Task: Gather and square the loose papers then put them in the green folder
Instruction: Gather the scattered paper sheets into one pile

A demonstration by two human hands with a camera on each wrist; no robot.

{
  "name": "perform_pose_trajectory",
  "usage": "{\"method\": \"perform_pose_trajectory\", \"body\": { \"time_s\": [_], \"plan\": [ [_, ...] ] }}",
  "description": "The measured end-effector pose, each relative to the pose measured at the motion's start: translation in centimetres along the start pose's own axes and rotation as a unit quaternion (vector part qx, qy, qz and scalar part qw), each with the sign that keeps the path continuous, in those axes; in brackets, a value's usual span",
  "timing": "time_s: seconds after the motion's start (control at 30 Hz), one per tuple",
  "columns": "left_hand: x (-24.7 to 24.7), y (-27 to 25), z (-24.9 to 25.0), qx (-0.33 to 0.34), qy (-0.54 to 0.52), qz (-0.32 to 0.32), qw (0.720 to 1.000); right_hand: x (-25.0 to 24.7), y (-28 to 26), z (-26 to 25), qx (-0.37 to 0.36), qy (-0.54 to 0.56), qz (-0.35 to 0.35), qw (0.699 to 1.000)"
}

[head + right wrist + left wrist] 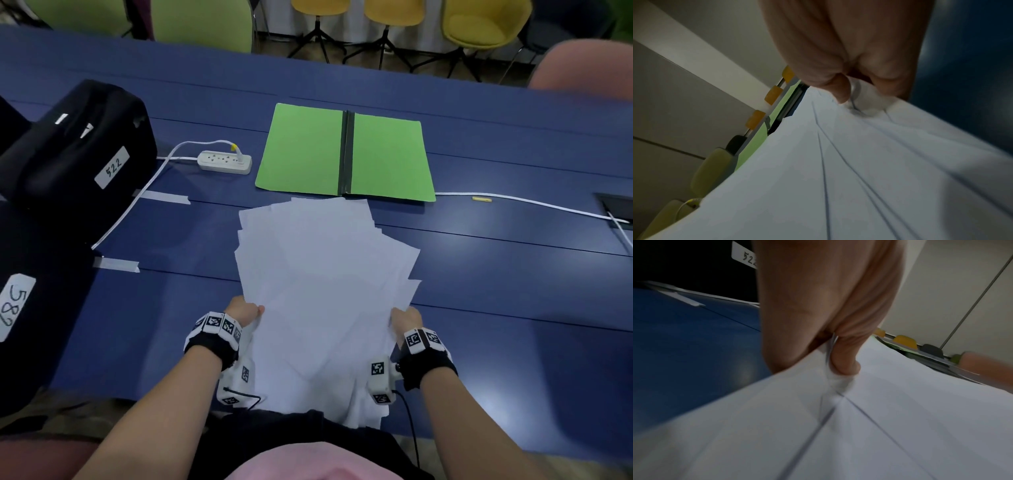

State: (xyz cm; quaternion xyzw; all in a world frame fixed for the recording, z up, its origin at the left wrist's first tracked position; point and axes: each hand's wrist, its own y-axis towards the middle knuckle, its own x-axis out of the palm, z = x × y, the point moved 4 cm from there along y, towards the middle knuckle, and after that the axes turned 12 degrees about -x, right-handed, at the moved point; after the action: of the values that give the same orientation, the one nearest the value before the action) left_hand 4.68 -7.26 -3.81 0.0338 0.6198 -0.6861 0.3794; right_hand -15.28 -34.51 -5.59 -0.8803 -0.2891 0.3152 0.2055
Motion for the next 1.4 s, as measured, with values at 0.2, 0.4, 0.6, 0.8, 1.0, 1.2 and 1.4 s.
{"method": "perform_pose_trajectory", "body": {
  "time_s": [0.2, 0.4, 0.6, 0.8, 1.0, 1.2, 1.4],
  "plan": [
    [-0.4, 0.0, 0.4, -0.014, 0.036, 0.002, 0.999, -0.4, 0.0, 0.6, 0.008, 0.124, -0.038, 0.991],
    [0.0, 0.9, -0.1, -0.010, -0.031, -0.055, 0.998, 1.1, -1.2, -0.6, -0.004, 0.120, -0.131, 0.984],
    [1.0, 0.6, -0.3, -0.004, -0.214, -0.146, 0.966, 2.2, -1.3, -1.0, -0.030, 0.219, -0.142, 0.965],
    [0.5, 1.0, -0.1, 0.012, -0.173, -0.115, 0.978, 1.4, -1.4, -0.8, -0.048, 0.160, -0.066, 0.984],
    [-0.8, -1.1, -1.4, -0.001, -0.219, -0.242, 0.945, 0.0, -2.9, 0.2, 0.023, 0.343, -0.211, 0.915],
    [0.0, 0.6, 0.0, 0.037, -0.236, -0.173, 0.955, 0.9, -2.7, -2.7, -0.057, 0.190, -0.085, 0.977],
    [-4.8, -4.5, 4.8, 0.113, -0.240, -0.092, 0.960, -3.5, -5.2, -11.6, -0.190, 0.256, -0.025, 0.947]
  ]
}}
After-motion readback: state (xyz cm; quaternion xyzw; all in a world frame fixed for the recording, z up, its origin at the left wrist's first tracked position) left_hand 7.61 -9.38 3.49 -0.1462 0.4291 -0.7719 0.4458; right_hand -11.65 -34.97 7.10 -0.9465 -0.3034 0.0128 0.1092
